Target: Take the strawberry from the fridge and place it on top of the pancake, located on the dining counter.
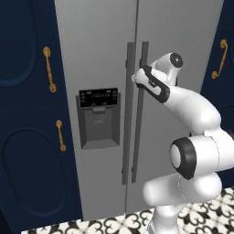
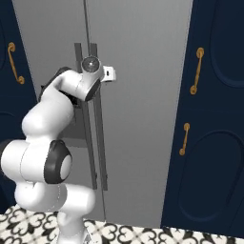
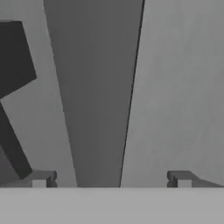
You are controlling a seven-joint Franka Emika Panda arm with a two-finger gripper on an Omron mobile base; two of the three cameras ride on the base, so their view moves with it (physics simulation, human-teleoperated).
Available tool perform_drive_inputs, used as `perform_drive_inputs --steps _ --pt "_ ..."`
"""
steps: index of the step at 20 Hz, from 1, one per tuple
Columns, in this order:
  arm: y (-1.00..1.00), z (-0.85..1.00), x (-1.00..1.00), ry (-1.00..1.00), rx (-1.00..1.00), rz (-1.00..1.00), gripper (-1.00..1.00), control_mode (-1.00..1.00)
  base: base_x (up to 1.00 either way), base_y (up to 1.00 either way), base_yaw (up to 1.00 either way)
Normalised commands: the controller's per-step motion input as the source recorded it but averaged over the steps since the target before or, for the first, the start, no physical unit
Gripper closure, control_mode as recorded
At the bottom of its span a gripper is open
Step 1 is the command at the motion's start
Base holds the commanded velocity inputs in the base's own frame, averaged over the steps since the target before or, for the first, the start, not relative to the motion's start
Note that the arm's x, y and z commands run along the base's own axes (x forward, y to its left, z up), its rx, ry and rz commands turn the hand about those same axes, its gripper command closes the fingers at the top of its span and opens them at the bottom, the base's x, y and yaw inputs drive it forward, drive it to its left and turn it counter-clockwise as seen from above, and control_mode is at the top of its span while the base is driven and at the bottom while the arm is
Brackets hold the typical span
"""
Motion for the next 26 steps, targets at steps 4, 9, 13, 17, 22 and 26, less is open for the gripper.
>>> perform_drive_inputs --steps 4,9,13,17,22,26 --pt "0.12 -0.16 0.23 -0.13 0.00 0.00 -1.00 -1.00 0.00 0.00 0.00" --pt "0.01 -0.08 0.38 -0.08 0.00 0.00 -1.00 -1.00 0.00 0.00 0.00" --pt "-0.08 0.00 0.22 0.00 0.00 0.00 1.00 -1.00 0.00 0.00 0.00" --pt "-0.19 0.00 -0.15 0.17 0.00 -0.06 1.00 -1.00 0.00 0.00 0.00" --pt "-0.44 0.00 -0.68 0.36 0.00 -0.18 1.00 -1.00 0.00 0.00 0.00" --pt "-0.70 0.00 -1.00 0.28 0.03 -0.11 1.00 -1.00 0.00 0.00 0.00"
